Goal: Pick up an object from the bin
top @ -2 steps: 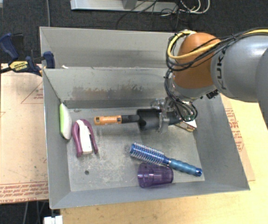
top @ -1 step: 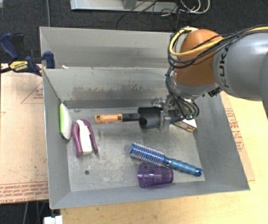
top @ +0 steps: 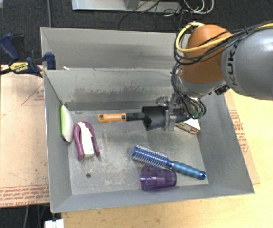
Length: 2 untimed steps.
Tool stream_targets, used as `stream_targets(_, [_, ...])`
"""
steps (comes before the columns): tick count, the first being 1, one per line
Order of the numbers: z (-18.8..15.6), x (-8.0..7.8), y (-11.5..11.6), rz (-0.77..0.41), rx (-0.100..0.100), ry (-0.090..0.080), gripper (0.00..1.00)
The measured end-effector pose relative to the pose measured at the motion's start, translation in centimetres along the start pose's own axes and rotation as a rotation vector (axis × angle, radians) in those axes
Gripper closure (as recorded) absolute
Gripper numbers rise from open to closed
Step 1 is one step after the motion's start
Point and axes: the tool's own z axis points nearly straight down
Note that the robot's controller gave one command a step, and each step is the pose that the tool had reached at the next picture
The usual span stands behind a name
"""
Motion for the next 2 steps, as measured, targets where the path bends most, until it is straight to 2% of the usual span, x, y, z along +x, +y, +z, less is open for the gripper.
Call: stream_targets(2, [-1.92,-0.09,0.02,0.0,0.0,-0.004,1.0])
